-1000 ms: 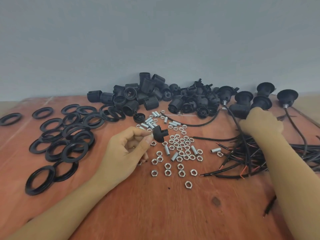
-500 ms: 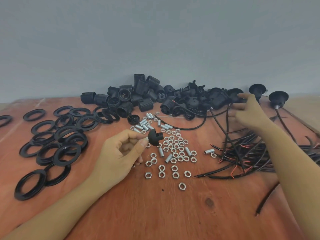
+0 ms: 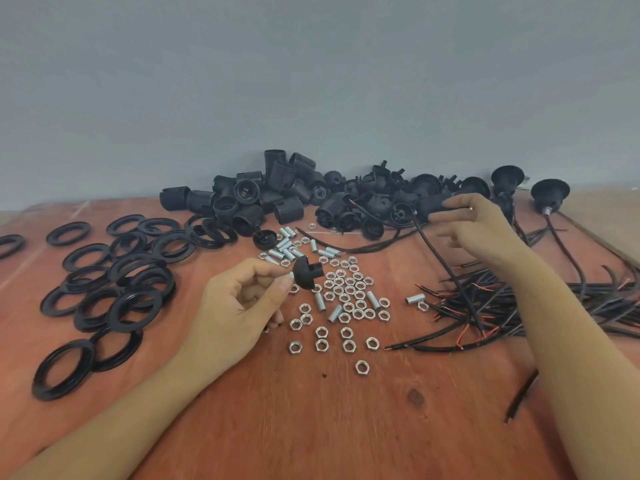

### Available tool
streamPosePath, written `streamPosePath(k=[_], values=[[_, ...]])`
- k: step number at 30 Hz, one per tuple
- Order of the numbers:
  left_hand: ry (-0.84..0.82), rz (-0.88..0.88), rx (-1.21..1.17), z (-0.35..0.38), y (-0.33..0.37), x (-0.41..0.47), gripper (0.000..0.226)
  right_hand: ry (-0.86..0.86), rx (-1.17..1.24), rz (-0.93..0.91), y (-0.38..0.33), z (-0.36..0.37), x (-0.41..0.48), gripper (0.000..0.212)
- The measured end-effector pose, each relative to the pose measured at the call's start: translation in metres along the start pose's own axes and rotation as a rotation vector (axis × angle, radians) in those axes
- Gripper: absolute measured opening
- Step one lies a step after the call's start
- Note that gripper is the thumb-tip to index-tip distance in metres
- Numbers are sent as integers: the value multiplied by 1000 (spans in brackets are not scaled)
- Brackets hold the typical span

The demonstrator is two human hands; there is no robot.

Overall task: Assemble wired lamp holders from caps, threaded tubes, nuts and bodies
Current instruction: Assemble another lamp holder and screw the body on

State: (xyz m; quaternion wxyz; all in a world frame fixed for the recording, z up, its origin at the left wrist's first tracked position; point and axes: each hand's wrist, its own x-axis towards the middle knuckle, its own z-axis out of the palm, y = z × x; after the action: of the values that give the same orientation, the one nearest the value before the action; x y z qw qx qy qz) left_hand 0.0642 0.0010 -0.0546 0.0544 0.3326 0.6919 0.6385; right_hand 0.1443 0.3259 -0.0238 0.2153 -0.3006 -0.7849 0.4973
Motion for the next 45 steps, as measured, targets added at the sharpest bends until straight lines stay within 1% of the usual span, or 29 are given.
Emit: streamPosePath(k=[2, 3, 6, 7, 8, 10, 13, 17, 20, 21, 23, 25, 27, 28, 30, 33, 35, 37, 41, 45], values=[[-4, -3, -11, 0, 0, 0, 8, 16, -168, -70, -4, -7, -15, 28], [-7, -4, -13, 0, 0, 0, 6, -33, -247, -97, -7, -11, -23, 24], [-5, -5, -2, -1, -1, 0, 6, -358, -398, -85, -19, -19, -46, 17], [-3, -5, 3, -1, -1, 0, 7, -451, -472, -59, -23, -21, -50, 14], [-1, -5, 9, 0, -1, 0, 9, -505, -566, -34, -27, -21, -53, 12], [4, -10, 9, 0, -1, 0, 13, -506, -722, 2, -32, -18, -56, 20], [4, -7, 9, 0, -1, 0, 15, -446, -840, 19, -37, -10, -59, 22], [5, -7, 10, 0, -1, 1, 13, -377, -1031, -87, -37, 11, -64, 29], [7, -6, 19, 0, 0, 1, 13, -367, -1116, -150, -34, 16, -65, 24], [9, -6, 19, 0, 0, 1, 13, -373, -1120, -160, -32, 17, -65, 27], [9, -7, 16, 0, 0, 0, 13, -386, -1094, -185, -28, 19, -64, 32], [9, -12, 12, 0, 0, 1, 13, -316, -984, -279, -27, 23, -63, 25], [12, -13, 8, 0, 0, 2, 14, -197, -730, -442, -31, 31, -65, 19], [20, -16, 1, 0, 0, 2, 16, -164, -580, -515, -34, 37, -68, 18], [40, -30, -26, 0, 0, 4, 18, -170, -335, -591, -40, 50, -77, 12], [60, -61, -120, -1, 0, 7, 19, -258, -169, -650, -42, 69, -90, 6], [59, -73, -162, -3, -1, 8, 20, -304, -115, -676, -40, 77, -94, 12], [43, -79, -184, -4, -2, 8, 21, -311, -129, -711, -39, 83, -97, 16], [24, -88, -228, -5, -3, 7, 18, -233, -167, -751, -35, 89, -99, 11], [11, -85, -237, -4, -3, 7, 20, -213, -181, -771, -34, 90, -99, 10]])
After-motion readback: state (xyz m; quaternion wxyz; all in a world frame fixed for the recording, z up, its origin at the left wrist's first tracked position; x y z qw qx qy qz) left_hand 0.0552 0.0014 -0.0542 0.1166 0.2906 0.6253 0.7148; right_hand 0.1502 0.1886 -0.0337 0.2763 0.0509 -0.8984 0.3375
